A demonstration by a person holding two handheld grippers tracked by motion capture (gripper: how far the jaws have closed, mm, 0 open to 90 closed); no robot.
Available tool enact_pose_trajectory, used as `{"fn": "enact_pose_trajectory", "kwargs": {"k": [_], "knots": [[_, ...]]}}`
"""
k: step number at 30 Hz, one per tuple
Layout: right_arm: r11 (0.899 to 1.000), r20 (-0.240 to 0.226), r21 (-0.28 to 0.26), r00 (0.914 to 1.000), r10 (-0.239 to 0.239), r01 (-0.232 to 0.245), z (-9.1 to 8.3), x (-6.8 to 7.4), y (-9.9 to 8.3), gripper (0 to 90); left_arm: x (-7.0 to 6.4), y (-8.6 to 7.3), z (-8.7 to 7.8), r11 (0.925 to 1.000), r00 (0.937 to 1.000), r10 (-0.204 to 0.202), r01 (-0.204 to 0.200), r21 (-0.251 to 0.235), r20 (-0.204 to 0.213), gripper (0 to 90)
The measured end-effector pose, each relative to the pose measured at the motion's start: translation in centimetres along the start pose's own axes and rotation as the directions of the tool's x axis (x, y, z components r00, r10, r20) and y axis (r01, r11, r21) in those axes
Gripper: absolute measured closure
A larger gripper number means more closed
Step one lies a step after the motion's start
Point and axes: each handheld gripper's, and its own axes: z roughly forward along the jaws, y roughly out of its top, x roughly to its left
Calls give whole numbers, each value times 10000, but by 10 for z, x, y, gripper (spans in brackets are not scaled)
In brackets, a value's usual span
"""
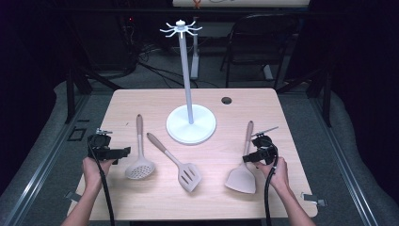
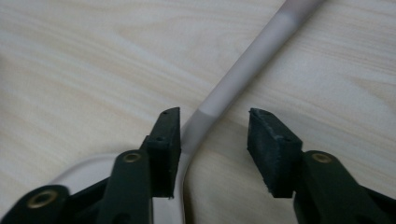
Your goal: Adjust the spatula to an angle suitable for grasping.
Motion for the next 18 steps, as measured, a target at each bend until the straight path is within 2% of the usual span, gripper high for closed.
{"fn": "enact_pose_trajectory", "kwargs": {"k": [1,2,3,7,8,11,12,18], "knots": [[9990,19,-367,9997,260,-259,5,2,0,510,0,0,1,10000,10000,29,-29,35,-5,47],[9990,19,-367,9997,260,-259,5,2,0,510,0,0,1,10000,10000,29,-29,35,-5,47],[9998,172,-150,9998,103,-101,5,4,2,510,0,0,1,10000,10000,49,-49,38,-8,47],[9996,656,61,9974,-297,293,14,12,2,561,-2,0,1,9999,9999,103,-103,25,-50,47],[9997,605,-49,9979,-238,241,15,13,2,565,-2,0,1,9999,9999,103,-103,25,-50,48],[9996,622,69,9976,-291,287,14,13,2,577,-2,0,0,9999,9999,110,-110,20,-58,48],[9998,497,54,9985,-216,214,14,13,2,585,-2,0,0,9999,9999,110,-110,13,-71,49],[9949,439,569,9954,-854,829,13,21,4,683,-2,-1,-1,9999,9999,117,-117,18,-27,50]]}}
